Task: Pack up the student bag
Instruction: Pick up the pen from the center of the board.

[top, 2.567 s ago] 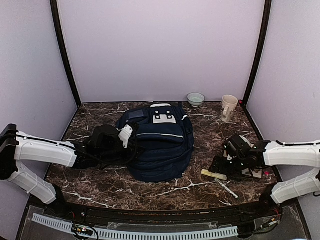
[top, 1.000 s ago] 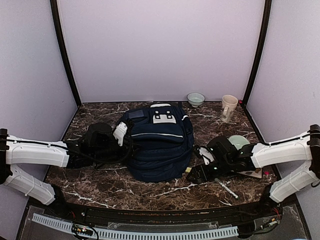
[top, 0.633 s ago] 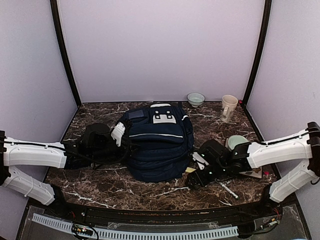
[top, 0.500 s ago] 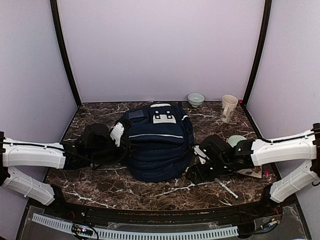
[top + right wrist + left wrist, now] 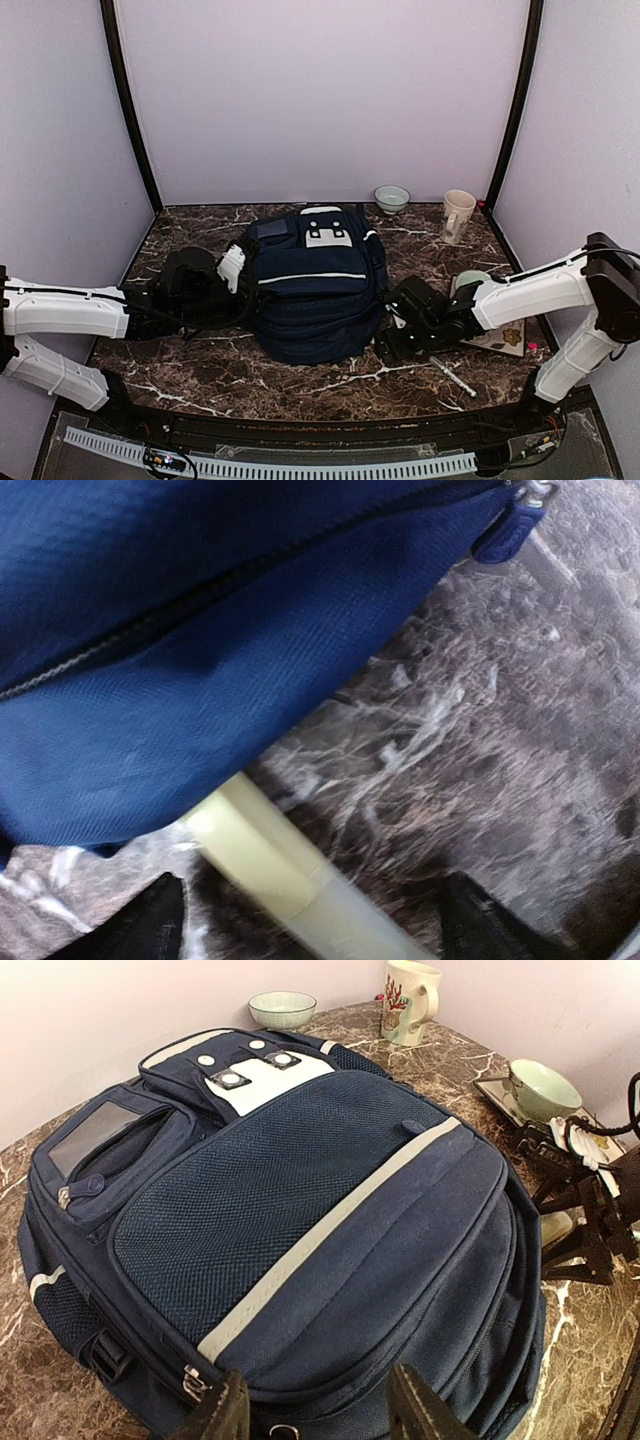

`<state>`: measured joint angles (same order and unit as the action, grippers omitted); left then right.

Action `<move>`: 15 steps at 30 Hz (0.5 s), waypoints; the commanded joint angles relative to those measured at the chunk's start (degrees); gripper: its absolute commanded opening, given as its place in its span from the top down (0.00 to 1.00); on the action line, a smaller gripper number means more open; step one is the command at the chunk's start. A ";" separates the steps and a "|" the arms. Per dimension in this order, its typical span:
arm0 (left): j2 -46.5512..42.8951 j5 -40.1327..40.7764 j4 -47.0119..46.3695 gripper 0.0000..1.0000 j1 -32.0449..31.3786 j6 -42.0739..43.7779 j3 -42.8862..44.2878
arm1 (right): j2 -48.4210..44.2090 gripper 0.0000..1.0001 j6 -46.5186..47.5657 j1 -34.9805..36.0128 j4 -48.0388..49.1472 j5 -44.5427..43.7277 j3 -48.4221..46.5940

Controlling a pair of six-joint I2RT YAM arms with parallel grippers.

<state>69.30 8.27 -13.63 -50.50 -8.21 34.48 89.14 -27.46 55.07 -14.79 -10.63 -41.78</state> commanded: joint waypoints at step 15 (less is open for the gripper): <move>-1.16 0.60 -1.56 0.51 0.31 -0.03 -1.04 | -2.14 0.50 -8.45 6.43 -1.55 3.55 2.32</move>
<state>69.01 8.62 -13.69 -50.41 -8.19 33.74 84.93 -33.56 59.55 -13.43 -4.38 -37.93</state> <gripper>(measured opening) 0.490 0.452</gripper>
